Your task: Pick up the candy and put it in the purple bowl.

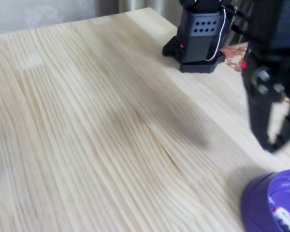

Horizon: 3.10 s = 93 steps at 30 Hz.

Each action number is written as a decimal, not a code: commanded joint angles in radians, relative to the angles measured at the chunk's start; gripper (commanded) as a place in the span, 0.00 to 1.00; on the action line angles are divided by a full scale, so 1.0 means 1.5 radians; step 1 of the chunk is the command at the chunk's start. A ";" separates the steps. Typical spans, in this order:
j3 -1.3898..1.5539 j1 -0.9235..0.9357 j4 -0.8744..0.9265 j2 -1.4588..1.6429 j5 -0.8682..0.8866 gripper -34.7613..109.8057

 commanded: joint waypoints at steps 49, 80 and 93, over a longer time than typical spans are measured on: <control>0.726 0.654 -0.042 0.870 -0.054 0.23; 0.756 0.674 0.039 1.007 -0.021 0.24; 0.756 0.674 0.039 1.007 -0.021 0.24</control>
